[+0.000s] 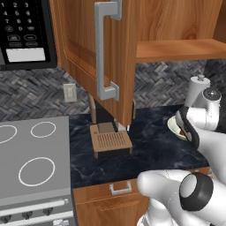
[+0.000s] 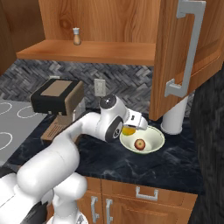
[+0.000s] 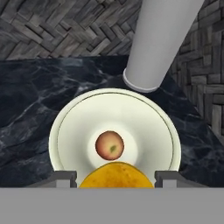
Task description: Open the cabinet. Pick the apple and mango from the cabinet and place them into the bowl. Then close the cabinet.
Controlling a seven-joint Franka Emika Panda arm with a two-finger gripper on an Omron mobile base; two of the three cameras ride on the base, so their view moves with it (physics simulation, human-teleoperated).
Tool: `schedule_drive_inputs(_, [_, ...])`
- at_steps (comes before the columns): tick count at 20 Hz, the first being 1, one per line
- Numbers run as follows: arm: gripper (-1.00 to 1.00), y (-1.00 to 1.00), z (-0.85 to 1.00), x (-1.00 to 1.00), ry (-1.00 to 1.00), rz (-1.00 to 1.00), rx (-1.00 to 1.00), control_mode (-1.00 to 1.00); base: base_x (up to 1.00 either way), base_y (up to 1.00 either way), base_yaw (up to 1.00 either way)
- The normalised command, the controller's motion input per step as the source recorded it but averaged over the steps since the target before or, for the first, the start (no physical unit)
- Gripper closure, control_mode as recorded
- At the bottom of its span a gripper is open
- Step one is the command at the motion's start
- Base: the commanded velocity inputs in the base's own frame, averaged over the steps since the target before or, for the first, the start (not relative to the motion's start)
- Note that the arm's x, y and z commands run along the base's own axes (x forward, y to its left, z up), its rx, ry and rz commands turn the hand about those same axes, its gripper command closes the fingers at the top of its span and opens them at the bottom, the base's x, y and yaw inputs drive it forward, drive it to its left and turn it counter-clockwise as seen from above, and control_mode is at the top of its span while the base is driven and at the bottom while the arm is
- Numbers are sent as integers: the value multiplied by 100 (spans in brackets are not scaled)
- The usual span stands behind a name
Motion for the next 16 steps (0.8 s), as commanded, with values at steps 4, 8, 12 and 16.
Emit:
schedule_drive_inputs(4, [100,0,-8,19,2,0,2,-100,0,0,0])
schedule_drive_inputs(8, [100,0,-5,22,3,0,3,-100,0,0,0])
schedule_drive_inputs(12, [100,-2,-4,23,4,0,4,-100,0,0,0])
schedule_drive_inputs(16, [100,-8,-2,18,5,0,4,-100,0,0,0])
